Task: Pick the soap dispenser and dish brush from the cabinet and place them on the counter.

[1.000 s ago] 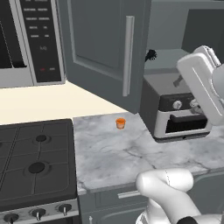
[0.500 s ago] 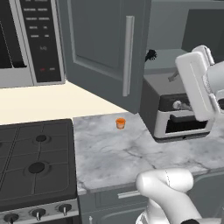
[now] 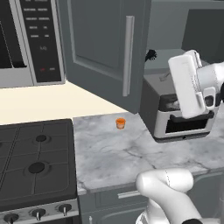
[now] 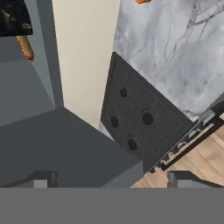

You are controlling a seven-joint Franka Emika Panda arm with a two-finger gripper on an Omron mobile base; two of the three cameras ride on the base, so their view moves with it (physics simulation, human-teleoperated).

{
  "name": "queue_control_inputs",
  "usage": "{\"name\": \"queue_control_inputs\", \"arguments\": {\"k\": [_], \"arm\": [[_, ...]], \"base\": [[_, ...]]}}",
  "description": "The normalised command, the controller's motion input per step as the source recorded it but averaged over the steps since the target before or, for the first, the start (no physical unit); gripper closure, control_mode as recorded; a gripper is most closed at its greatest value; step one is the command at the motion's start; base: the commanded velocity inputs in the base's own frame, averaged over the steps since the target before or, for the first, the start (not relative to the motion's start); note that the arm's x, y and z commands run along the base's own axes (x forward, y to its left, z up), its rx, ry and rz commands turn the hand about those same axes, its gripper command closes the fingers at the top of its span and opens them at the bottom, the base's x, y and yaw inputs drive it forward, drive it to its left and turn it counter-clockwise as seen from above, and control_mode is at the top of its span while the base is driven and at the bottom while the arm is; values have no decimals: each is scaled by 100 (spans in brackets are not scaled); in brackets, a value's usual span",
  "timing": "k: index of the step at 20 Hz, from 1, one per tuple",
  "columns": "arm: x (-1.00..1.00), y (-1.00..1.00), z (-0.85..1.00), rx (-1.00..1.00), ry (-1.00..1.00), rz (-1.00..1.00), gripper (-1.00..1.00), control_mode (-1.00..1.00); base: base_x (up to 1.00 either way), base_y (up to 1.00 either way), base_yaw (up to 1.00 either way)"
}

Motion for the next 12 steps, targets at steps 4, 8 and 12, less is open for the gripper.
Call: {"name": "queue_control_inputs", "arguments": {"k": [4, 8, 12], "arm": [[8, 20, -2, 16, 15, 15, -100, -100], [2, 25, 1, 12, 16, 15, -100, -100], [0, 28, 0, 9, 16, 14, -100, -100]], "base": [[0, 0, 0], [0, 0, 0], [0, 0, 0]]}}
